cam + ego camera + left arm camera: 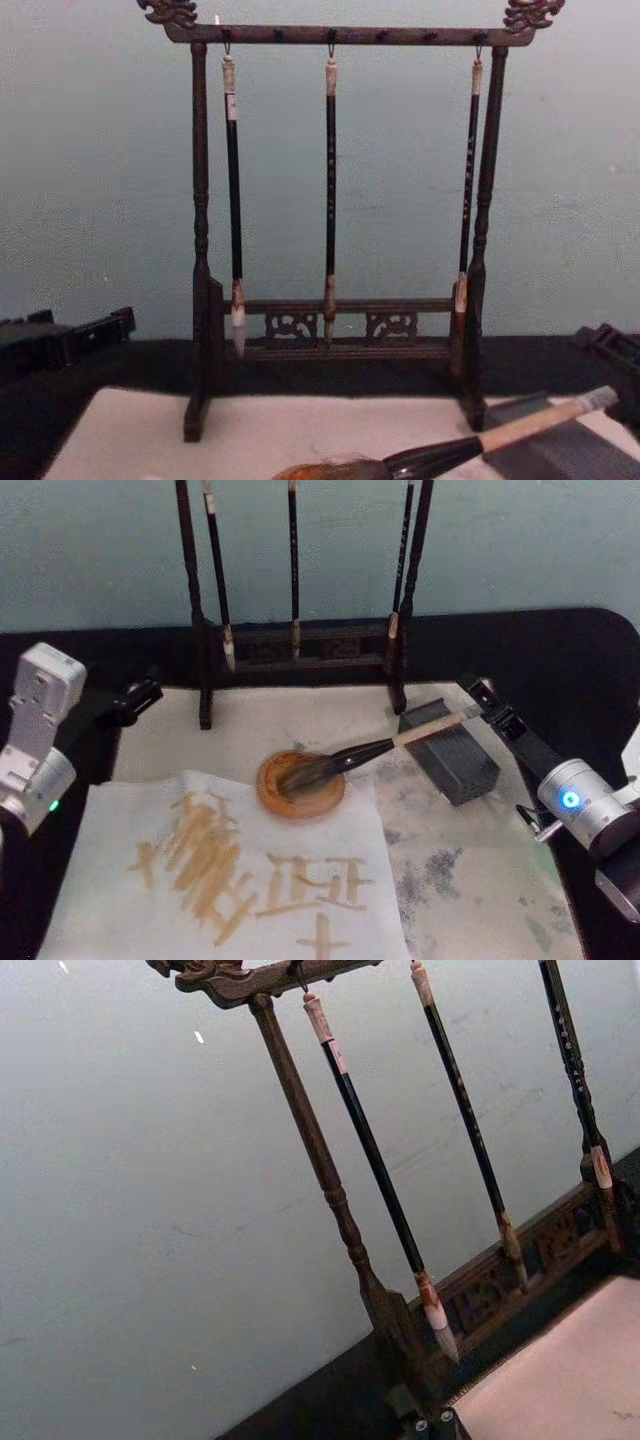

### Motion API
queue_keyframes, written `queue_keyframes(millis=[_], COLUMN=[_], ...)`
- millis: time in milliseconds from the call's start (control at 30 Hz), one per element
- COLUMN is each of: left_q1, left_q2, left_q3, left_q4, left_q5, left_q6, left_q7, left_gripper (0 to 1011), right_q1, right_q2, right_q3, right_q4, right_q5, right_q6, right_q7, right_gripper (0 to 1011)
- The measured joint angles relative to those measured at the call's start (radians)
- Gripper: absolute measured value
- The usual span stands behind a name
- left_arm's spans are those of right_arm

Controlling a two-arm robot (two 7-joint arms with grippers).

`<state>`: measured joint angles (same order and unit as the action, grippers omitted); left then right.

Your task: Pick up the brush from the inkstone, write on the paper, then place the brush back to its original position.

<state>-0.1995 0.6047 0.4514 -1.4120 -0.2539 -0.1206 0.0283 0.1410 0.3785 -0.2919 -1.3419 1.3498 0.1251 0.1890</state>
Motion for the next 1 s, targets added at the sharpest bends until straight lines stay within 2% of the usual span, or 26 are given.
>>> queue_keyframes(millis=[800, 1000], left_q1=[0.000, 0.000], left_q2=[0.000, 0.000], left_q3=[0.000, 0.000], left_q4=[0.000, 0.000], left_q5=[0.000, 0.000], left_q6=[0.000, 0.000], left_q7=[0.000, 0.000], left_gripper=[1002, 1002], right_q1=[0.014, 0.012], right_q2=[0.023, 0.025], right_q3=[-0.047, -0.052], right_q4=[0.007, 0.002], right_q5=[0.040, 0.067], right_q6=[-0.035, -0.045], right_q7=[-0.007, -0.011], right_gripper=[1001, 1001])
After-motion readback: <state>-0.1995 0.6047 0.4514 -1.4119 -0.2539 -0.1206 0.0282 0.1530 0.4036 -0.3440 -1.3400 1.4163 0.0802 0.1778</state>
